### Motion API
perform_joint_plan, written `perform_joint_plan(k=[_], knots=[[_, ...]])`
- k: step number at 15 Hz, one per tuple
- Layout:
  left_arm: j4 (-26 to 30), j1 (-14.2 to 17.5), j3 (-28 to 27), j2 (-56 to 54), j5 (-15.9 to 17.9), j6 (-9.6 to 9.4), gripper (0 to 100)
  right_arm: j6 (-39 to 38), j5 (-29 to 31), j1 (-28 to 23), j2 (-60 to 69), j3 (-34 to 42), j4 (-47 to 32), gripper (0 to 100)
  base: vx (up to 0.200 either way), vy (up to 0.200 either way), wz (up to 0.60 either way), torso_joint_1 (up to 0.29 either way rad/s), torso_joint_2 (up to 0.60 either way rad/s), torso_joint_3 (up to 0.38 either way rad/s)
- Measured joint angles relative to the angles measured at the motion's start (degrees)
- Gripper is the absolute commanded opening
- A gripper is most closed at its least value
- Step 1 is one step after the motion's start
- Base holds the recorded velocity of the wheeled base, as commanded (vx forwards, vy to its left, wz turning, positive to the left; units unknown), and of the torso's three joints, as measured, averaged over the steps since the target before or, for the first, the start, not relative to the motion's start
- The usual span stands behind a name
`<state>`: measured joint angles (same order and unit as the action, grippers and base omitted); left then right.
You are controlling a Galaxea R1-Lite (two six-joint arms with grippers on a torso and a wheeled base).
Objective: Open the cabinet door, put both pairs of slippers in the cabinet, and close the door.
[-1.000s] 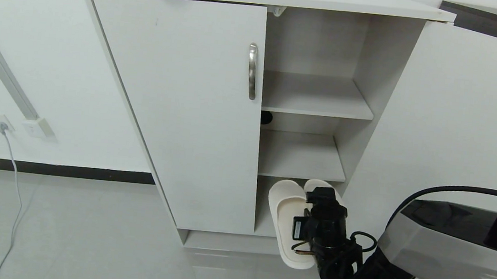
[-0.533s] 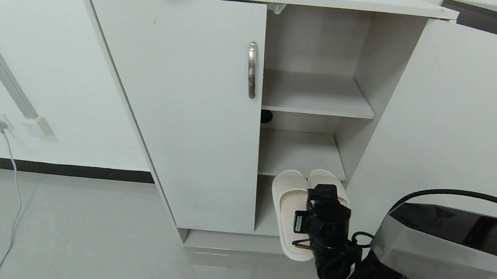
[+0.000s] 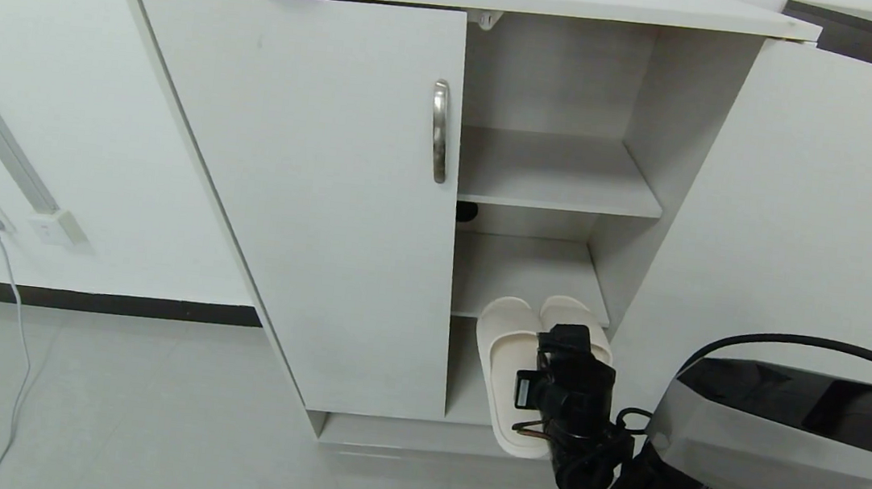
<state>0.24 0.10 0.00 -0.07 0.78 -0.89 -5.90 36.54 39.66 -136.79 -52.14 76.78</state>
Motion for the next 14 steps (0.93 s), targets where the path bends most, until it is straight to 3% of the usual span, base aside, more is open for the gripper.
perform_joint_plan(k=[2, 8, 14], knots=[[0.00, -0.02, 0.00, 0.00, 0.01, 0.00, 0, 0.00, -0.05, 0.11, -0.06, 0.00, -0.04, 0, 0.200, 0.000, 0.00, 0.005, 0.00, 0.002], [-0.02, 0.00, 0.00, 0.00, 0.01, 0.00, 0, -0.06, -0.84, -0.20, -1.66, -2.02, -0.04, 0, 0.000, 0.000, 0.00, 0.000, 0.00, 0.000], [-0.06, 0.00, 0.00, 0.00, 0.01, -0.17, 0, -0.56, -1.06, -3.69, -3.84, -14.73, -12.32, 0, 0.000, 0.000, 0.00, 0.000, 0.00, 0.000]])
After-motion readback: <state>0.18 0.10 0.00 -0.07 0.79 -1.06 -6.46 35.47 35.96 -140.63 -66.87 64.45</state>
